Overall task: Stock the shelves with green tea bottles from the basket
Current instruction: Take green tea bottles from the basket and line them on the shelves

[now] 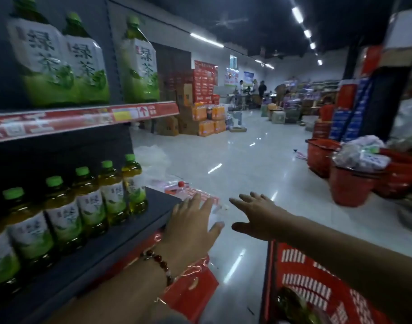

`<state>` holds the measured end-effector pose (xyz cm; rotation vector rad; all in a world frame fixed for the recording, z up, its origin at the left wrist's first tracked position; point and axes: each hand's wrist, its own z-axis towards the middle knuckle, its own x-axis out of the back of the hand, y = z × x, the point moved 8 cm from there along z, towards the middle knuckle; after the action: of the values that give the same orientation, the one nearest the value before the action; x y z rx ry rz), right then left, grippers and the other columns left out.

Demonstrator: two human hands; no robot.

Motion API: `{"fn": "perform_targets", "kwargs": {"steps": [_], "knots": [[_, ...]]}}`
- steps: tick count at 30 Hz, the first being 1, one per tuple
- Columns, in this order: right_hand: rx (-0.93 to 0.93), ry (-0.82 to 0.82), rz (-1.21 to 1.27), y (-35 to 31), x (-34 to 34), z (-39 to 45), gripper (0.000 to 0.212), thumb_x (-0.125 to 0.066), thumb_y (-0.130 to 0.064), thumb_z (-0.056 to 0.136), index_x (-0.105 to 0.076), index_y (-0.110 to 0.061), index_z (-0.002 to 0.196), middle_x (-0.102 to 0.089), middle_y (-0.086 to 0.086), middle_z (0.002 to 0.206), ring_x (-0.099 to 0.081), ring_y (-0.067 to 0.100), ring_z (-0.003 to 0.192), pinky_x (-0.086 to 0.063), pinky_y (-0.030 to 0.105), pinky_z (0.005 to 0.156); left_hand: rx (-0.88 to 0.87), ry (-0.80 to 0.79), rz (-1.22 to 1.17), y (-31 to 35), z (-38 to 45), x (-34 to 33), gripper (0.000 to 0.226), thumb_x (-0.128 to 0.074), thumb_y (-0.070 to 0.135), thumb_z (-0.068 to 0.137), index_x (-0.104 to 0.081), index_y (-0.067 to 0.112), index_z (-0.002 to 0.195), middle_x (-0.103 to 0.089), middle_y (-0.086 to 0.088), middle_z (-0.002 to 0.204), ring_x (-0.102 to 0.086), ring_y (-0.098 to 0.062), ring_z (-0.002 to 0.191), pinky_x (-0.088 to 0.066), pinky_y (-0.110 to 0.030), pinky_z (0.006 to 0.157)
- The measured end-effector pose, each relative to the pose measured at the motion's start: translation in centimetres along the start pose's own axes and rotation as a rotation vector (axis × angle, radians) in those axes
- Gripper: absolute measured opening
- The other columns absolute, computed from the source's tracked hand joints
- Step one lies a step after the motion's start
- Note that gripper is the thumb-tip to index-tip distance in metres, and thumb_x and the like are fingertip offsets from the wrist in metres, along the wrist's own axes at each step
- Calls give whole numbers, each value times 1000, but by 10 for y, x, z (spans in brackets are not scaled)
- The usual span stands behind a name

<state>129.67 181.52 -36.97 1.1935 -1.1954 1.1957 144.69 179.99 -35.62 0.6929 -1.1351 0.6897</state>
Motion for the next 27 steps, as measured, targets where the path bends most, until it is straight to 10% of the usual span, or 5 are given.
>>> {"fn": "perform_targets", "kwargs": {"steps": [27], "knots": [[-422, -621, 242, 126, -335, -159, 85, -58, -54, 92, -14, -22, 158, -23, 11, 162, -20, 35, 149, -19, 53, 121, -331, -526, -46, 111, -58, -270, 66, -39, 51, 101, -19, 22, 157, -20, -9, 163, -21, -28, 148, -19, -44, 120]]}}
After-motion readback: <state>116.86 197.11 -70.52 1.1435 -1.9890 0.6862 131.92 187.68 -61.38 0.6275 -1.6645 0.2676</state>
